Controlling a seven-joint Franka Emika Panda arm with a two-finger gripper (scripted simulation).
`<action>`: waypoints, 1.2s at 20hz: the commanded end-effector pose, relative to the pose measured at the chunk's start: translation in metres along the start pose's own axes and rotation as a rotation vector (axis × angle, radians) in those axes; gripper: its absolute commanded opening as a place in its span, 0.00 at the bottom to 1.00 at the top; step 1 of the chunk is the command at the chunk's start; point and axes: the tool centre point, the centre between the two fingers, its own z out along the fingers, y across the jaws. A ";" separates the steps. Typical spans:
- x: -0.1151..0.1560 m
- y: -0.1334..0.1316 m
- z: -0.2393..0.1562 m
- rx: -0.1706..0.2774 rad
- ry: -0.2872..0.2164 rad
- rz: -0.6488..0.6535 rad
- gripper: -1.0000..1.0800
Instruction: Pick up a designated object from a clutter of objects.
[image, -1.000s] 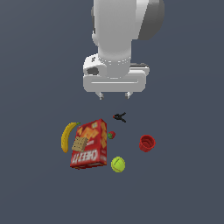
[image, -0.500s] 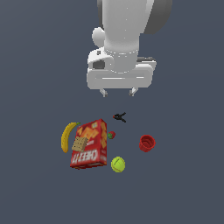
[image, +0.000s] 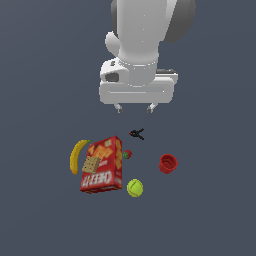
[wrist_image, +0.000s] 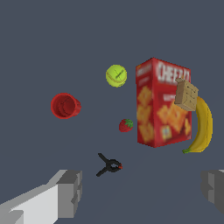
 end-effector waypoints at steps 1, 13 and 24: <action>0.001 0.000 0.005 0.002 -0.001 0.028 0.96; 0.011 0.001 0.047 0.015 -0.006 0.279 0.96; 0.017 0.004 0.098 0.022 -0.013 0.583 0.96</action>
